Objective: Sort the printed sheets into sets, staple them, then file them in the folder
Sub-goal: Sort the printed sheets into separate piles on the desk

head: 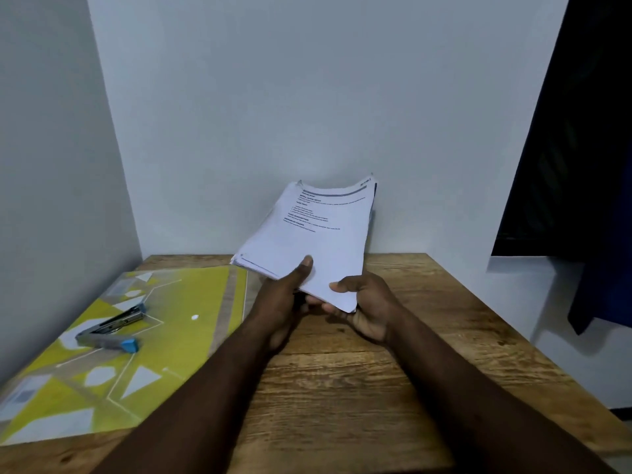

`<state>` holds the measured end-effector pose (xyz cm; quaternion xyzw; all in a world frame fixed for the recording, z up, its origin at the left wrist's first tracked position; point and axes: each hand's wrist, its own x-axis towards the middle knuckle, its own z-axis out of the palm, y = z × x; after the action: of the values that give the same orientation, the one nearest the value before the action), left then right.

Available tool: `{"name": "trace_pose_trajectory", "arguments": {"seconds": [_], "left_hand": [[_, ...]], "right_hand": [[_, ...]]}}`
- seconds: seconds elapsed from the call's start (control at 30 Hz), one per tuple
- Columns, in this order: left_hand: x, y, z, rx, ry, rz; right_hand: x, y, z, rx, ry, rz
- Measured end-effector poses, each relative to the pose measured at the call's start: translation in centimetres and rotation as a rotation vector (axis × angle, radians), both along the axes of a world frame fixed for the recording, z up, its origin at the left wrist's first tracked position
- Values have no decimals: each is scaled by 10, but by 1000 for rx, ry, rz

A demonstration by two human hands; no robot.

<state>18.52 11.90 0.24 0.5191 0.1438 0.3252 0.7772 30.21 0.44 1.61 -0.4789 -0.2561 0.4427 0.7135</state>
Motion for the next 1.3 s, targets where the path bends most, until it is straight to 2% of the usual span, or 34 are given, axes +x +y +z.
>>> {"name": "trace_pose_trajectory", "arguments": {"seconds": [0.2, 0.3, 0.47, 0.57, 0.7, 0.9, 1.1, 1.3], "left_hand": [[3, 9, -4, -102, -103, 113], [-1, 23, -6, -58, -126, 95], [-20, 38, -1, 197, -73, 56], [-29, 42, 3, 222, -22, 12], [-40, 50, 4, 226, 22, -26], [-45, 61, 4, 204, 104, -11], [-38, 54, 5, 278, 165, -25], [-37, 51, 5, 288, 186, 117]], "right_hand": [[-3, 8, -9, 4, -223, 47], [2, 11, -8, 1, -302, -18], [27, -5, 1, 73, -224, -176], [57, -24, 12, 168, -89, -311], [97, -66, 20, 253, 27, -237], [110, -81, 18, 166, -35, -82], [116, -78, 19, -75, -235, 50], [101, -62, 13, -173, -360, -57]]}}
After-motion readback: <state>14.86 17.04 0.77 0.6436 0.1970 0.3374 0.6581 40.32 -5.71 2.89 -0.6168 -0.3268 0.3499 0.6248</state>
